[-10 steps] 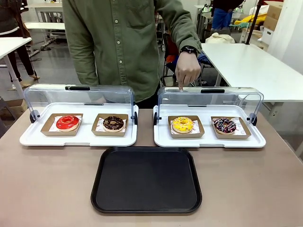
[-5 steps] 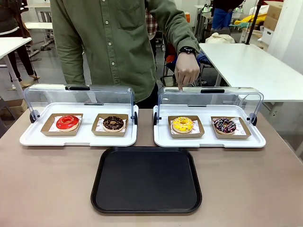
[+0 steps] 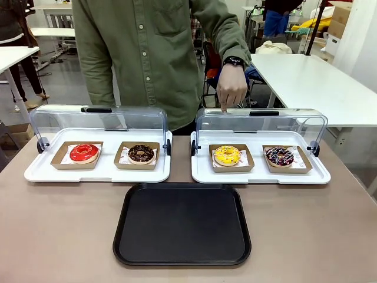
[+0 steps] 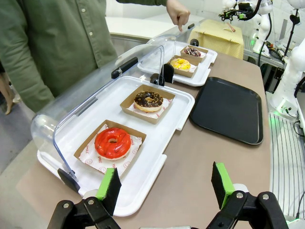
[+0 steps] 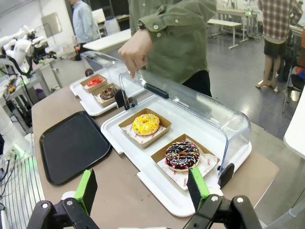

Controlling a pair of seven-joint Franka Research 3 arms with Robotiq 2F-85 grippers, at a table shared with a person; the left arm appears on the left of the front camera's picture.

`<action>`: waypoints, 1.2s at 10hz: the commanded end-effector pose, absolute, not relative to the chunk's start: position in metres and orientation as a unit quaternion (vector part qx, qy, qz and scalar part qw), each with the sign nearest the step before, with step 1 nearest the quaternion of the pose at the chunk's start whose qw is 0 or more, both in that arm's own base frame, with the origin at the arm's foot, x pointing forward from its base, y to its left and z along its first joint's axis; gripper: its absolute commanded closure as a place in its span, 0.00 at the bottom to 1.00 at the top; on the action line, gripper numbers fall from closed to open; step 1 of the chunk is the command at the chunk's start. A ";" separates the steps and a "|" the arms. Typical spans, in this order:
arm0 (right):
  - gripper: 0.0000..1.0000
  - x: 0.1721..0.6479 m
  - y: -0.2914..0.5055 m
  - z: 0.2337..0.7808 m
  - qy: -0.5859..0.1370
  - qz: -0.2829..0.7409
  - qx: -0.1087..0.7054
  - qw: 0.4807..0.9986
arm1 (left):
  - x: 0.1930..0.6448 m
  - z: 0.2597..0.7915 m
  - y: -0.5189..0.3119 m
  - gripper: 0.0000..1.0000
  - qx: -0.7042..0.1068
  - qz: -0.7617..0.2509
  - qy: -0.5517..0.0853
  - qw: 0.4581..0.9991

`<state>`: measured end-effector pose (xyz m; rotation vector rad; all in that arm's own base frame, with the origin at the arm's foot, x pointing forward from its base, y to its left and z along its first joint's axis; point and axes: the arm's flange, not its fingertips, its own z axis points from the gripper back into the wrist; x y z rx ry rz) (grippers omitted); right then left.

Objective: Move the third donut from the left to the tray.
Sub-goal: Pick up the Paper togo box containing the Donut indicated by the person and place it on the Handle tray.

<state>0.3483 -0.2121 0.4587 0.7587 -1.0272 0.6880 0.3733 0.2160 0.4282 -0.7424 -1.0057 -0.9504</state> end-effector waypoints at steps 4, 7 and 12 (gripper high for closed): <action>0.00 0.348 -0.212 0.459 -0.470 0.315 0.347 0.748 | 0.374 0.430 0.218 0.00 -0.335 -0.430 -0.455 0.704; 0.00 0.371 -0.157 0.501 -0.407 0.379 0.272 0.785 | 0.374 0.430 0.218 0.00 -0.335 -0.430 -0.455 0.704; 0.00 0.400 -0.014 0.506 -0.268 0.520 0.148 0.797 | 0.374 0.430 0.218 0.00 -0.335 -0.430 -0.455 0.704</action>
